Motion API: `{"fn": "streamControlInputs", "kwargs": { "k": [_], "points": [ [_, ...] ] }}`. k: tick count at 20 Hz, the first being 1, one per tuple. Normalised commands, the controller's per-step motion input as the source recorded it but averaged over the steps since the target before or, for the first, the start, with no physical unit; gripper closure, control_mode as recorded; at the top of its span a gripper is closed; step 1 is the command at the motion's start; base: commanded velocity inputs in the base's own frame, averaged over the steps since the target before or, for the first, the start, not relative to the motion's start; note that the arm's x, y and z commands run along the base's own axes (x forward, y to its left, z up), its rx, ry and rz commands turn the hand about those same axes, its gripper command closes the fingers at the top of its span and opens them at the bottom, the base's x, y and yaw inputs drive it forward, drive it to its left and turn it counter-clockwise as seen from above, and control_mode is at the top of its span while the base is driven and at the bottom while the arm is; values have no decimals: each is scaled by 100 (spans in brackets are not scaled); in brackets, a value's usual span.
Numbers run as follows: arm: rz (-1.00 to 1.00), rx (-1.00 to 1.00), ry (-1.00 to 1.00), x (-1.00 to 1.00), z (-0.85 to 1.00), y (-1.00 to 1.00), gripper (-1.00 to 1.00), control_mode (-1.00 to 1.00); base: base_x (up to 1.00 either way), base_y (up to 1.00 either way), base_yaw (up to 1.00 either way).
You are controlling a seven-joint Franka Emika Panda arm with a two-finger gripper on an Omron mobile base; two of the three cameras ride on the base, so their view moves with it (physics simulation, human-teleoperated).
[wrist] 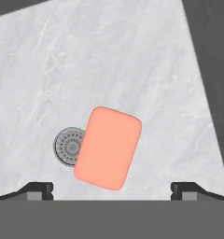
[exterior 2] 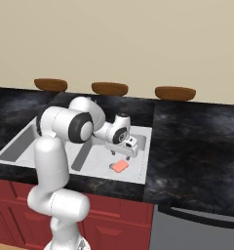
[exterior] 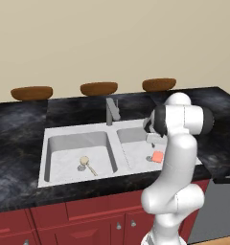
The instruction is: Pick up the bar soap and dish brush from the sink, and place them back in the cabinet, and close the cabinet door.
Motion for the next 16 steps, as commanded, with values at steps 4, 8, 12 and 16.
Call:
{"fn": "streamControlInputs", "kwargs": {
  "k": [4,8,12,16],
  "points": [
    [0,0,0,0,-25,0,-100,-100,0,0,0],
    [0,0,0,0,-18,-2,-100,-100,0,0,0],
    [0,2,0,0,-14,-6,-100,-100,0,0,0],
    [0,2,0,0,-14,-7,-100,-100,0,0,0]
  ]
}}
